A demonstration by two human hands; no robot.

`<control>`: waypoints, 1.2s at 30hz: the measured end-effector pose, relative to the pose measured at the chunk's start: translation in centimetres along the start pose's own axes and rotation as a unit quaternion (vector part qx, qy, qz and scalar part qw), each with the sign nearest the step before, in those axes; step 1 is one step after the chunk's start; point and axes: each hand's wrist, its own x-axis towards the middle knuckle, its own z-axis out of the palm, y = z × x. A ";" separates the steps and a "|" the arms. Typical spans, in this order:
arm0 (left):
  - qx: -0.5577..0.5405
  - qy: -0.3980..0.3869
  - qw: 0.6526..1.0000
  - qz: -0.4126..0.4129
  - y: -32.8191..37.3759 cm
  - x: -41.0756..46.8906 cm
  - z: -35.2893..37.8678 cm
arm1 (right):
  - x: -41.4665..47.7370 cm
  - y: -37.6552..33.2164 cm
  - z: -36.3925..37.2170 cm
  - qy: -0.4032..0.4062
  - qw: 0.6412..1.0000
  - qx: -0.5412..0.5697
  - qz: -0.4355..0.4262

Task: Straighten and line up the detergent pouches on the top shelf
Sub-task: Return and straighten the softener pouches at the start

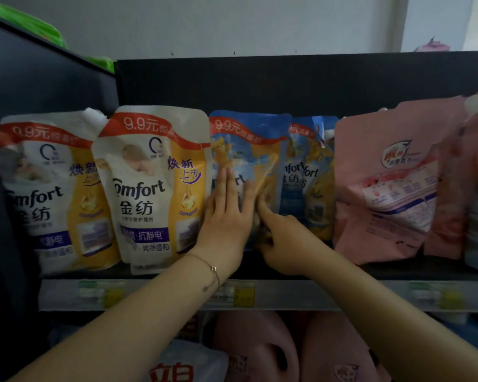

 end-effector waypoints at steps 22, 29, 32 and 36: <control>-0.344 -0.144 0.926 0.060 7.1 2.8 -1.7 | -5.1 8.6 -4.0 0.088 0.963 -0.233 0.104; -0.447 -0.208 0.869 -0.048 8.6 6.5 0.1 | -7.0 14.0 -7.0 0.147 0.977 -0.065 0.141; -0.514 -0.197 0.830 -0.088 9.1 8.0 1.3 | -7.5 15.9 -7.4 0.135 0.967 -0.117 0.184; -0.593 -0.203 0.767 -0.139 9.2 9.7 2.6 | -8.2 17.5 -8.1 0.118 0.961 -0.125 0.216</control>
